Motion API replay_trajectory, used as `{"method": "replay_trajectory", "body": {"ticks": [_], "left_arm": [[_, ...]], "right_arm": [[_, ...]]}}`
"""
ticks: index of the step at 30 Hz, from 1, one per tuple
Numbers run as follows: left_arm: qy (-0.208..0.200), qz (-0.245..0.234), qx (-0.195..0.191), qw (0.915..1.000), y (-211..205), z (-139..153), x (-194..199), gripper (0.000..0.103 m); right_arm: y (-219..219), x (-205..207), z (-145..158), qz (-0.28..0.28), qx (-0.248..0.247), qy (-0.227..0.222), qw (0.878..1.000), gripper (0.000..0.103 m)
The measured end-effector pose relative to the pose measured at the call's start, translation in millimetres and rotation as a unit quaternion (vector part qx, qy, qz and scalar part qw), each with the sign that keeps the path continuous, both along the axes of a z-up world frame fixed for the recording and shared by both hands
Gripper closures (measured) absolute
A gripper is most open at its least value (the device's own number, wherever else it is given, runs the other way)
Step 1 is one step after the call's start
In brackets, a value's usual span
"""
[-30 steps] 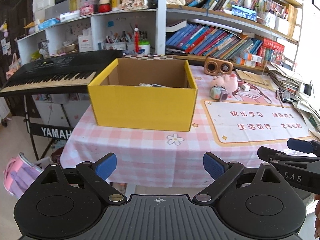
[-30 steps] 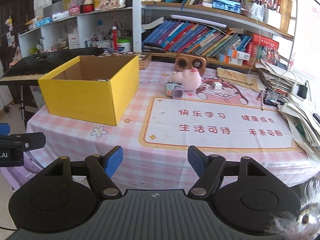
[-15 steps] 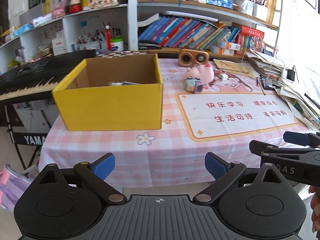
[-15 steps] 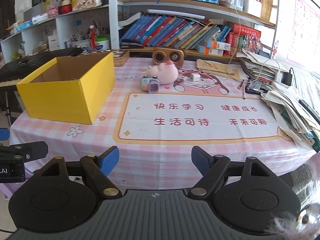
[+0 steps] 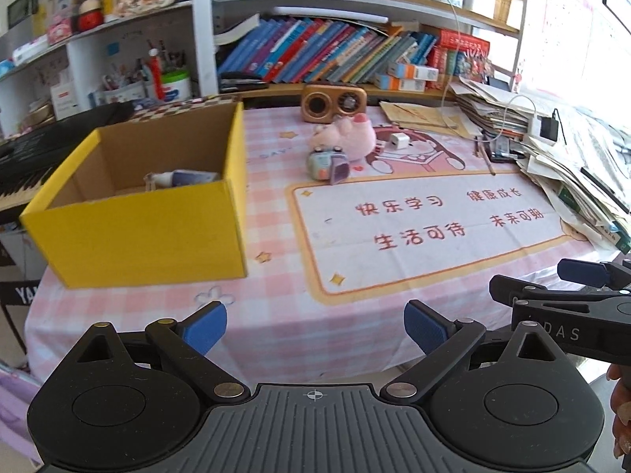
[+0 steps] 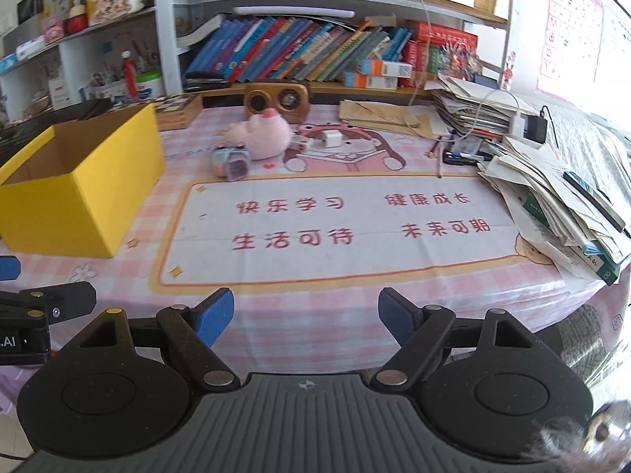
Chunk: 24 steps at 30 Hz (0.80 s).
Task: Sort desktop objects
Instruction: 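Move both tools back toward the toy truck and charger plug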
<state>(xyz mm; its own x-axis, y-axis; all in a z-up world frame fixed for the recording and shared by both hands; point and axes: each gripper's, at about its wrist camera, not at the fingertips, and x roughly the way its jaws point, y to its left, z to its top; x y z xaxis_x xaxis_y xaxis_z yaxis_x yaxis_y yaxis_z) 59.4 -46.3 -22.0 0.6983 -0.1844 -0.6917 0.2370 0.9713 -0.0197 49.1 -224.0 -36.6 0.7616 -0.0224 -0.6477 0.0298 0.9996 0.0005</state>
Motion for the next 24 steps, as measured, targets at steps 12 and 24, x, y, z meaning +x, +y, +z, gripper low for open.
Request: {"method": "replay_trajectory", "body": {"ticks": [12, 24], "left_arm": [[0.013, 0.005, -0.002, 0.9999, -45.6, -6.5, 55.1, 0.005], [0.012, 0.047, 0.010, 0.9988, -82.0, -10.1, 105.8, 0.005]], "right_arm": [[-45.4, 62.6, -3.2, 0.001, 0.001, 0.014, 1.000, 0.024], [-84.2, 131.8, -9.2, 0.039, -0.005, 0.025, 0.999, 0.024]]}}
